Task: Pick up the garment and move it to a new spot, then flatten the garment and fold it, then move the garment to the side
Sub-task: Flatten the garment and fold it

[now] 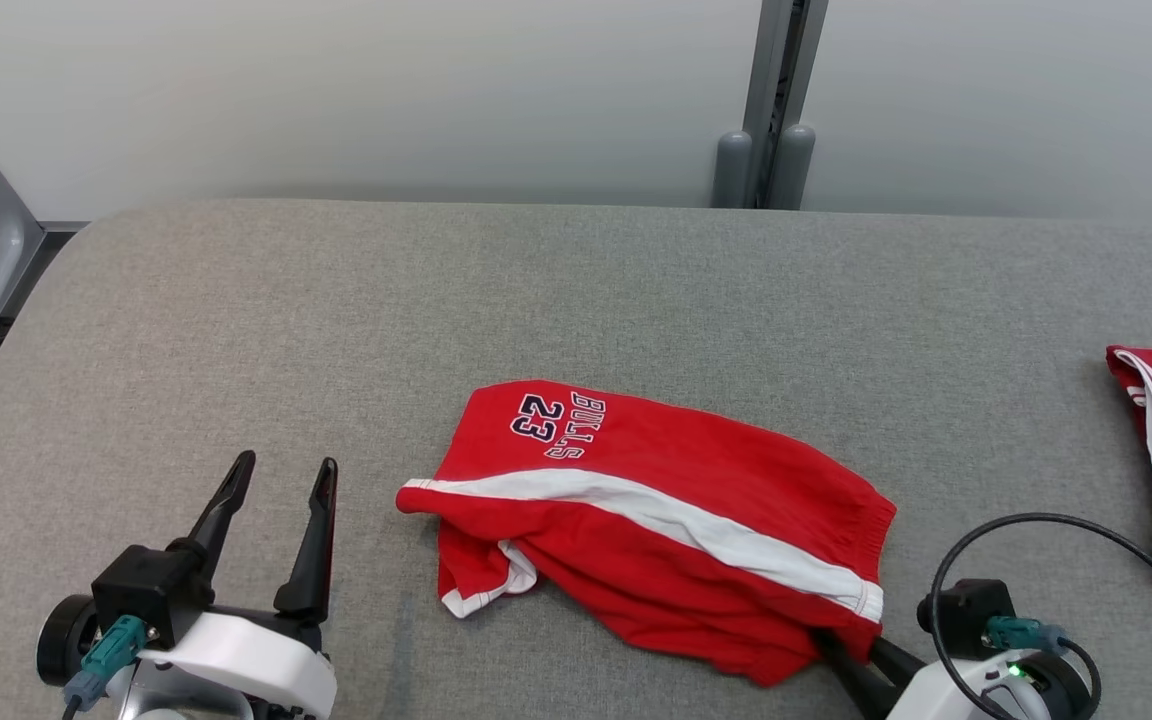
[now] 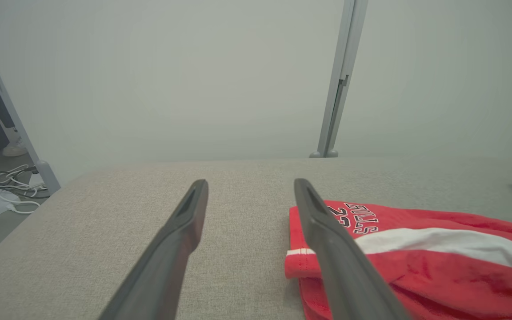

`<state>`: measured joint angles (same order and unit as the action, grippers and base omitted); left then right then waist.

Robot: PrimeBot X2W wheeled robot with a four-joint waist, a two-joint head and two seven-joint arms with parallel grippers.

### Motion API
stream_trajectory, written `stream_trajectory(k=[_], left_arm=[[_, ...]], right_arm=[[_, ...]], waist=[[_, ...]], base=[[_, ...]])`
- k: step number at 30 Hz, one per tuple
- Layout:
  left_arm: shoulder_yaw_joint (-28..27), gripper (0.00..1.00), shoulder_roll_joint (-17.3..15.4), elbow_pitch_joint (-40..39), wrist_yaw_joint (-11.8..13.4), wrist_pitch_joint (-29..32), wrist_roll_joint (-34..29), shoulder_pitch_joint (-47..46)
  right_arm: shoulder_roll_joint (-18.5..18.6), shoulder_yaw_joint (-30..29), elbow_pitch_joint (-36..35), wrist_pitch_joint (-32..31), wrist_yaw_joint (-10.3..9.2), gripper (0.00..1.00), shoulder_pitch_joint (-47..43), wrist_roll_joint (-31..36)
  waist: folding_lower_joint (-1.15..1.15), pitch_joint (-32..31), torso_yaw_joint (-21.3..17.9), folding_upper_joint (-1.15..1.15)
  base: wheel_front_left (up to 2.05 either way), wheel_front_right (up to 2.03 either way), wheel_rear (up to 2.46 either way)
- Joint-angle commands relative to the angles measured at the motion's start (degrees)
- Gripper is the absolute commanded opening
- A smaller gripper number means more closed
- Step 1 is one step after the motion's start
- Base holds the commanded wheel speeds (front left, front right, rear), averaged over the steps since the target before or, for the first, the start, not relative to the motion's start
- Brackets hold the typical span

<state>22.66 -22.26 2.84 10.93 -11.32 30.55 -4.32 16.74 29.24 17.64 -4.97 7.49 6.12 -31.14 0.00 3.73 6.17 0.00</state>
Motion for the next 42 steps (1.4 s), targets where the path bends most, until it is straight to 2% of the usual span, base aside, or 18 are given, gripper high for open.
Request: stream_trajectory(k=[1,11,17,26,34,42], left_arm=[[-0.1,1.00,-0.3,-0.1,0.3,0.1,0.3,0.5],[-0.5,1.00,-1.6,-1.5,1.6,1.0,0.3,2.6],[-1.0,1.00,-2.5,-2.6,2.3,1.5,0.6,3.1],[-1.4,1.00,-3.1,-3.8,3.1,1.7,0.7,3.7],[-1.3,1.00,-3.3,-4.1,3.4,1.9,0.9,3.7],[-0.9,1.00,-3.0,-4.4,4.2,2.0,1.4,5.5]], right_arm=[[0.1,-0.7,0.2,0.7,0.02,1.00,-1.1,0.1],[-0.6,-8.2,-4.1,2.6,0.02,1.00,-7.8,2.2],[-2.0,-15.5,-8.3,1.3,0.02,1.00,-11.3,5.2],[-4.9,-24.4,-14.3,4.0,0.02,1.00,-9.2,9.2],[-6.9,-26.4,-16.2,5.7,0.02,1.00,-5.5,10.9],[-7.2,-27.8,-17.6,4.9,0.02,1.00,-7.8,12.8]], waist=[[0.00,-0.5,-0.2,0.00],[0.00,-2.9,-1.4,0.00],[0.00,-3.5,-2.2,0.00],[0.00,-3.3,-2.4,0.00],[0.00,-3.3,-2.5,0.00],[0.00,-4.1,-2.7,0.00]], base=[[0.00,0.00,0.00],[0.00,0.00,0.00],[0.00,0.00,0.00],[0.00,0.00,0.00],[0.00,0.00,0.00],[0.00,0.00,0.00]])
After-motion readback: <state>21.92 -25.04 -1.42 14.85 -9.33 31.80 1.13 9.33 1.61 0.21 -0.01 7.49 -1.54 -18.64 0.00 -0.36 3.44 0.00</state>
